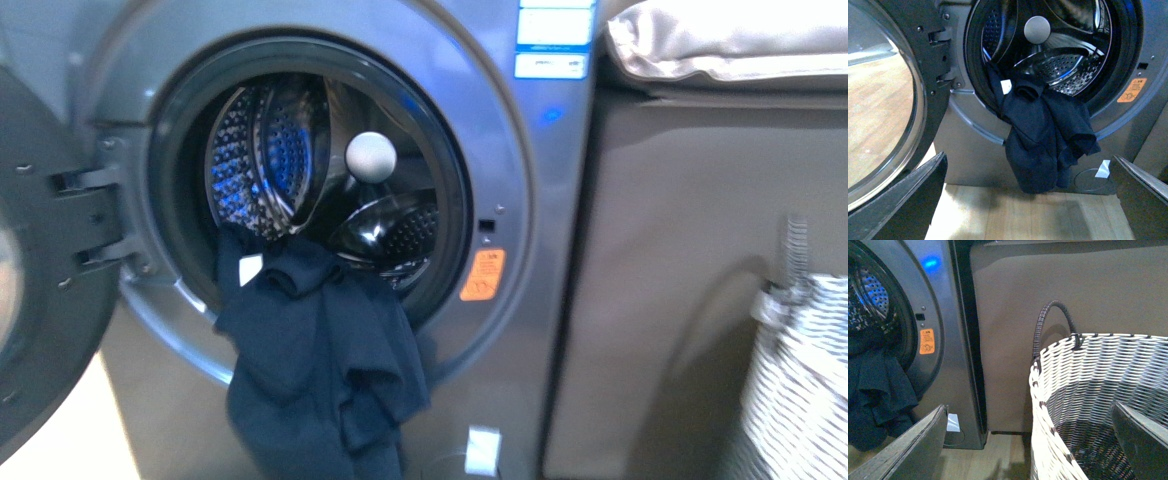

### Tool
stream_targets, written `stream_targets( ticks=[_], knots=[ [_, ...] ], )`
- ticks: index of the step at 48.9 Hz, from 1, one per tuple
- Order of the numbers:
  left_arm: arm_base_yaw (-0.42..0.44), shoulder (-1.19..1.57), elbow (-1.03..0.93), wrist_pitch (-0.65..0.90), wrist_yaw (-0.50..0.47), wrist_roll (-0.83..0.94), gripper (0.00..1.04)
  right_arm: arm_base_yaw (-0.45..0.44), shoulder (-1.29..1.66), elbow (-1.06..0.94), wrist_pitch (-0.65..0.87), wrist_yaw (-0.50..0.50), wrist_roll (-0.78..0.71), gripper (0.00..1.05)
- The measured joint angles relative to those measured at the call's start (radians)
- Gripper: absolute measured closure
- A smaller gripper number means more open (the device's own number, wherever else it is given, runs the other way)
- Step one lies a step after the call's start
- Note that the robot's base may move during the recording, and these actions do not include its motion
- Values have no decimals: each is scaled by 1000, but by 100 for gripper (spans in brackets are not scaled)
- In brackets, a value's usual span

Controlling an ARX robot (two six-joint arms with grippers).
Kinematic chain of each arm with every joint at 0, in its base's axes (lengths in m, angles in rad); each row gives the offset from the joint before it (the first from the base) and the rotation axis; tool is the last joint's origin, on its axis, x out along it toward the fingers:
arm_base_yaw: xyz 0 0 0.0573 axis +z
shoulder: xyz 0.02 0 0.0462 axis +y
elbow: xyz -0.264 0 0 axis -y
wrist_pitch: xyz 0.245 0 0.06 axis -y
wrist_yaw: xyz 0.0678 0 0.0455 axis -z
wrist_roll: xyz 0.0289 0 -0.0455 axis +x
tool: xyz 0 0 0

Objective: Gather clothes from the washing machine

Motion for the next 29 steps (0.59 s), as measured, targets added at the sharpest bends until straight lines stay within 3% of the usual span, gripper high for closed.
stream_targets(
  ticks=[29],
  knots=[
    [0, 1, 0, 0, -1, 0, 6, 0, 0, 0, 0, 0, 0, 8]
  ],
)
